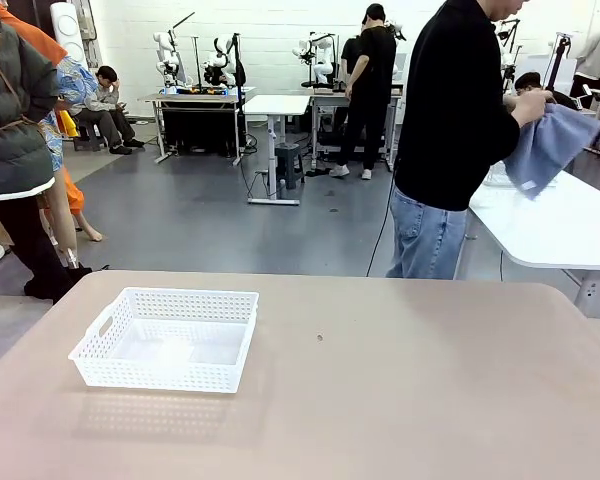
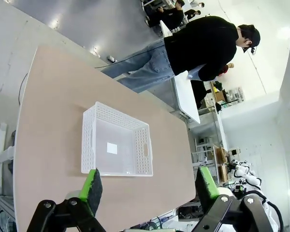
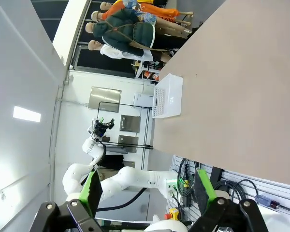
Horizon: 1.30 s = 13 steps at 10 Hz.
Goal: Clean and organize the cups into the basket.
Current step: Pick up the Organizing basket and move it to the center of the table, then pick up the Reusable plastic cup from the right side of the table and place it inside the Organizing basket.
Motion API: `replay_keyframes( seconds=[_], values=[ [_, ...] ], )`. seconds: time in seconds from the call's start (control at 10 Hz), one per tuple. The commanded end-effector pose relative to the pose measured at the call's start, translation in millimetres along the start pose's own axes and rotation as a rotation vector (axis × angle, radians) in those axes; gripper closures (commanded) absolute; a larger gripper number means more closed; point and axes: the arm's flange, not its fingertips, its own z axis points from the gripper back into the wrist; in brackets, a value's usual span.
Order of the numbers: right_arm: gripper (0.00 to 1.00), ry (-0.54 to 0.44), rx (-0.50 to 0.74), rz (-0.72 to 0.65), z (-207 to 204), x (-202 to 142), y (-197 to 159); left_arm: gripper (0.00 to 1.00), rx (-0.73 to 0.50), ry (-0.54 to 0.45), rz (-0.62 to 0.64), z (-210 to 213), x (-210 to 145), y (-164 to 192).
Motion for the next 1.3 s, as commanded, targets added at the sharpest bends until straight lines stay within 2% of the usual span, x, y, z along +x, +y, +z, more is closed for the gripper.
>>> replay_keyframes(
  seconds=[0.0,1.2],
  values=[
    [0.0,-0.023,0.007,0.002,-1.8,2.2,-2.7,0.0,0.005,-0.011,0.003,0.4,1.4,1.3],
    [0.0,-0.023,0.007,0.002,-1.8,2.2,-2.7,0.0,0.005,-0.011,0.003,0.4,1.4,1.3]
  ],
)
